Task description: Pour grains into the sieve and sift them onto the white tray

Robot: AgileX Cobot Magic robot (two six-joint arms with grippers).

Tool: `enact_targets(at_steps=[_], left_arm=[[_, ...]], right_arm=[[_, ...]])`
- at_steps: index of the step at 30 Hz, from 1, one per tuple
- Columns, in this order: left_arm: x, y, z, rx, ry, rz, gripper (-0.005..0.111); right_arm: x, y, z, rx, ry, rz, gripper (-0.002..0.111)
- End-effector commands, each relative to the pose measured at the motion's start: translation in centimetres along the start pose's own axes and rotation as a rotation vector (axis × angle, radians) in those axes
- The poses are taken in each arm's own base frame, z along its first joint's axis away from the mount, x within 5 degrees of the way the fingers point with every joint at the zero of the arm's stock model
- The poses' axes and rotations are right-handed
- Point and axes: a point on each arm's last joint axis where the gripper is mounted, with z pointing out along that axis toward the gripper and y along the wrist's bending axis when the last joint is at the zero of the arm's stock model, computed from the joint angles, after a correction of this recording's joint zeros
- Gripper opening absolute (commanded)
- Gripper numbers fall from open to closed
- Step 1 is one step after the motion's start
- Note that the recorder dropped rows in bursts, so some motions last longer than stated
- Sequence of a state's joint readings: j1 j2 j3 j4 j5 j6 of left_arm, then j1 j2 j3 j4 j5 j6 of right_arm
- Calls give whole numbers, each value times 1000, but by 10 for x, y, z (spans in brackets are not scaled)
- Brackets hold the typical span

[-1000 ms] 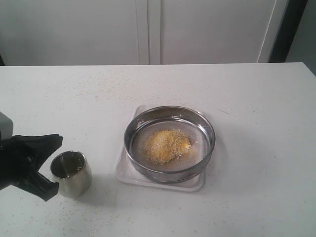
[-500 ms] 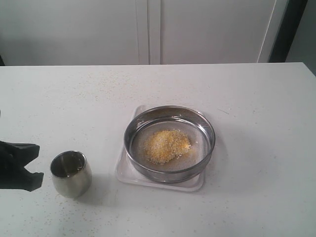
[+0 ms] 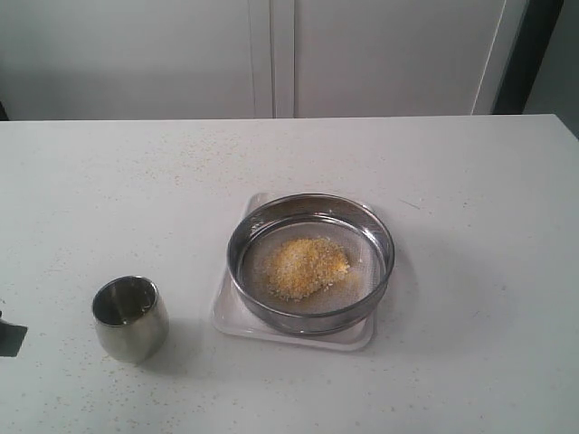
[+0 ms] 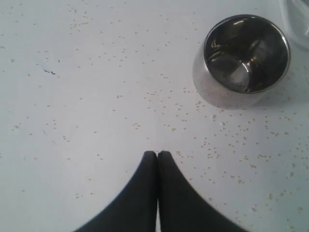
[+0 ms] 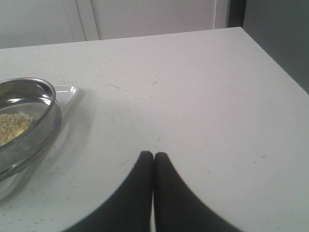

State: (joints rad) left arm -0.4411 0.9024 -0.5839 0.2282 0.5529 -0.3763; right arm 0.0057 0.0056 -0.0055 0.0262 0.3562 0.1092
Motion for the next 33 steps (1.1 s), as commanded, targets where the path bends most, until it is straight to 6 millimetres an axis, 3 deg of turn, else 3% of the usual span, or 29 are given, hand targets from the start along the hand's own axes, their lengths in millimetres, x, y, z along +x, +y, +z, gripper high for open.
enact_targets(at_steps=[1,22,33], left_arm=[[1,1,-3,-4,26,28,0],[2,3,-10,-6,-4,30,0],[5,28,-14,-78,-21,-186,0]], right_arm=[[0,0,0,3,-15,3,0],[0,0,0,3,-15,3,0],[0,0,0,3,-15,3,0]])
